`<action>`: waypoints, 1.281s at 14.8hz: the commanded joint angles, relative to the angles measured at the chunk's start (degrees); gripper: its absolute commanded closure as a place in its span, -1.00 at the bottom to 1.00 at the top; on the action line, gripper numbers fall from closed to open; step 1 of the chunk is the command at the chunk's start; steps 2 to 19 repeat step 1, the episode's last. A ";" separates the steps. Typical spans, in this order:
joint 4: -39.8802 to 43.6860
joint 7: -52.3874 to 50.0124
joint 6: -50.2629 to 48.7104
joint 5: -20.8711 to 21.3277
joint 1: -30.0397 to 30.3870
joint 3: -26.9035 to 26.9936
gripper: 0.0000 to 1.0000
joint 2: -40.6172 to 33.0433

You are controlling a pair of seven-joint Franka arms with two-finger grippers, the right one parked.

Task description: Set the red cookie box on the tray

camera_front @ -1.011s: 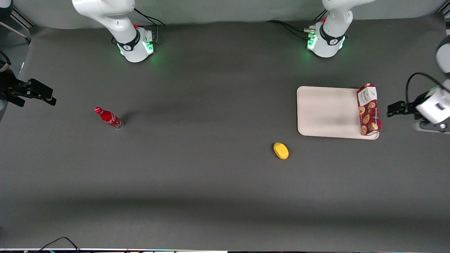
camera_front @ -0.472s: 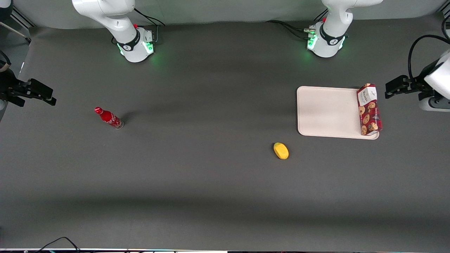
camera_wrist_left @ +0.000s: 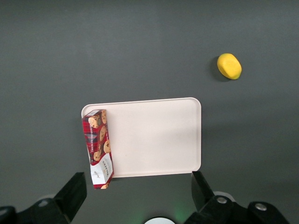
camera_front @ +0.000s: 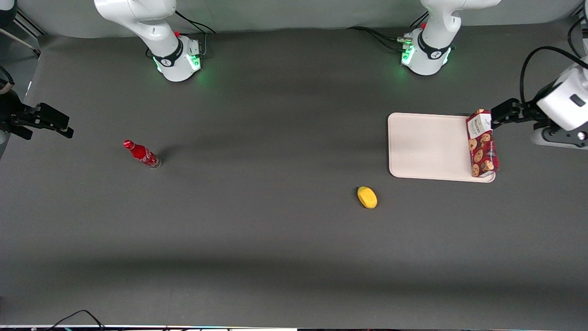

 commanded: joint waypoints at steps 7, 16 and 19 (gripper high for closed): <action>1.47 -0.92 -1.09 -0.32 -0.66 -0.69 -1.00 0.78; 1.47 -0.92 -1.09 -0.32 -0.66 -0.69 -1.00 0.78; 1.47 -0.92 -1.09 -0.32 -0.66 -0.69 -1.00 0.78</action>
